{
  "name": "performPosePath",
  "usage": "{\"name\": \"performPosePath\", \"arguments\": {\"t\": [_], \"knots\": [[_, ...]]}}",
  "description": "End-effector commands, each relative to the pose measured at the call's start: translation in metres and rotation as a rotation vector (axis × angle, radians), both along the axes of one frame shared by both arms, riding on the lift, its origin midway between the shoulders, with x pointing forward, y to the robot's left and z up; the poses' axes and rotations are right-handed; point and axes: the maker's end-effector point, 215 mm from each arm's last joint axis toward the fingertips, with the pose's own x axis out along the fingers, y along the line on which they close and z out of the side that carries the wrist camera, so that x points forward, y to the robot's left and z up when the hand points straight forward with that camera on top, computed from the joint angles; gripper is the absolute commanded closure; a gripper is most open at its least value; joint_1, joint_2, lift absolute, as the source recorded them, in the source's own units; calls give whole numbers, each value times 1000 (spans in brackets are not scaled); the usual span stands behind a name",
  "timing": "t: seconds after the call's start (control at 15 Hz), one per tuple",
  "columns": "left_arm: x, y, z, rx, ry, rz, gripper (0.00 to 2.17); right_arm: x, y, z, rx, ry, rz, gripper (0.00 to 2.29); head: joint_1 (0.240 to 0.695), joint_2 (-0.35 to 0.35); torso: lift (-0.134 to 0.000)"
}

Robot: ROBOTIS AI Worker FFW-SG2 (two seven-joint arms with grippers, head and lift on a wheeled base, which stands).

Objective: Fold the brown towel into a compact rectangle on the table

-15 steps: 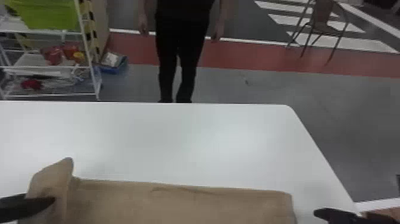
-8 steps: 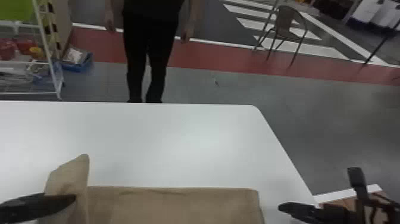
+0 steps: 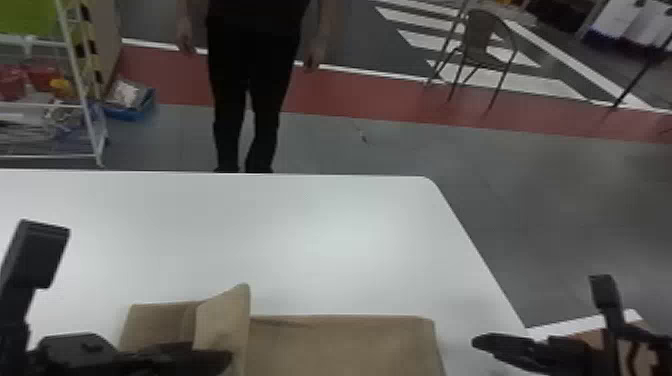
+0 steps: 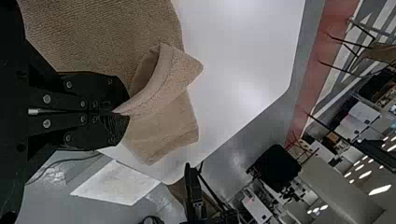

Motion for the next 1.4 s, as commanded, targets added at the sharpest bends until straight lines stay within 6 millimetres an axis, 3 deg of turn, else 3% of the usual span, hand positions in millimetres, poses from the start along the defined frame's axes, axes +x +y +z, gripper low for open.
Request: {"name": "performPosePath", "arguments": {"t": [0.0,0.33,0.47,0.6,0.73,0.93,1.07,1.13,1.2,1.33], "knots": [[-8,-24,-12,26,19,-29,-2,1,0,1,0,-2,0,36,695,-350,-123],[-8,-43,-25,38,41,-18,26,3,3,3,-1,-7,7,36,695,-350,-123],[-4,-33,-28,39,49,9,26,14,2,16,-38,-62,28,36,695,-350,-123],[16,6,-30,9,35,106,22,38,6,43,-121,-210,90,36,695,-350,-123],[43,58,-24,-23,-53,220,22,64,18,73,-269,-377,193,33,695,-350,-123],[72,145,-23,-29,-144,427,26,95,58,112,-538,-600,424,33,695,-350,-123],[85,190,-28,-12,-201,533,26,105,106,140,-780,-818,665,36,695,-350,-123],[90,208,-30,6,-235,574,26,103,130,150,-882,-908,785,36,695,-313,-123],[94,222,-32,21,-263,601,26,98,145,154,-947,-964,876,36,695,-196,-123],[100,238,-32,53,-321,644,26,88,169,151,-1058,-1036,1043,39,695,-106,-123]]}}
